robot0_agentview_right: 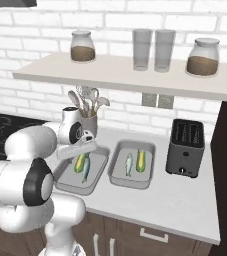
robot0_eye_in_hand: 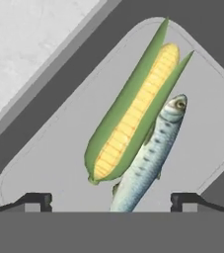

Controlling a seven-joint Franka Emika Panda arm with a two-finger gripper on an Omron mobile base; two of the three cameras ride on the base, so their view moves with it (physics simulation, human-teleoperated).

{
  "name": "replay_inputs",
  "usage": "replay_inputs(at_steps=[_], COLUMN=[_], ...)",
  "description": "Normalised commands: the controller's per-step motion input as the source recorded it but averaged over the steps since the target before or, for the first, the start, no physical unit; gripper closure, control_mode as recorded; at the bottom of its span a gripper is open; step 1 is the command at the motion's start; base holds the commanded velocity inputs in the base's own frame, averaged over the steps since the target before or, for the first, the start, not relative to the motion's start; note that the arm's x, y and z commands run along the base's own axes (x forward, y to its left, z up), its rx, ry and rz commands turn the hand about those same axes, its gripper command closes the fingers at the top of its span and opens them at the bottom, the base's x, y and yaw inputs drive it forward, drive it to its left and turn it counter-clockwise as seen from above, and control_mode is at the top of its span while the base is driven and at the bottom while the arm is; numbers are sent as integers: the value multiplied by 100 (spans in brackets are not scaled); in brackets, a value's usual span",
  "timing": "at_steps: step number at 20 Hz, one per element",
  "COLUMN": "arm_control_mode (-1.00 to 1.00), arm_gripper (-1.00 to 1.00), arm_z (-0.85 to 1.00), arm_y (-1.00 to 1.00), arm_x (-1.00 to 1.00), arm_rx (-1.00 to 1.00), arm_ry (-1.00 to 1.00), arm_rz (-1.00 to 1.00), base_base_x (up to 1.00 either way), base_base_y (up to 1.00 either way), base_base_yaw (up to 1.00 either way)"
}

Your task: Place one corn and one fish in each tupperware on the nearby counter, to pack two identical lunches.

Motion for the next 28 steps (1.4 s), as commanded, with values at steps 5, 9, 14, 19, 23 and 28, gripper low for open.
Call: replay_inputs(at_steps=[5,9,14,19,23,28], arm_control_mode=[-100,-100,-100,-100,-100,-100], arm_gripper=[-100,-100,-100,-100,-100,-100], arm_z=[59,48,44,21,43,47], arm_y=[0,0,-3,0,0,14], arm_x=[-90,-96,-47,-56,-23,4], arm_rx=[0,2,9,8,7,4], arm_ry=[-3,8,0,5,2,0], arm_rz=[0,-2,-11,-6,-5,-2], base_base_x=[0,0,0,0,0,0], base_base_y=[0,0,0,0,0,0], base_base_yaw=[0,0,0,0,0,0])
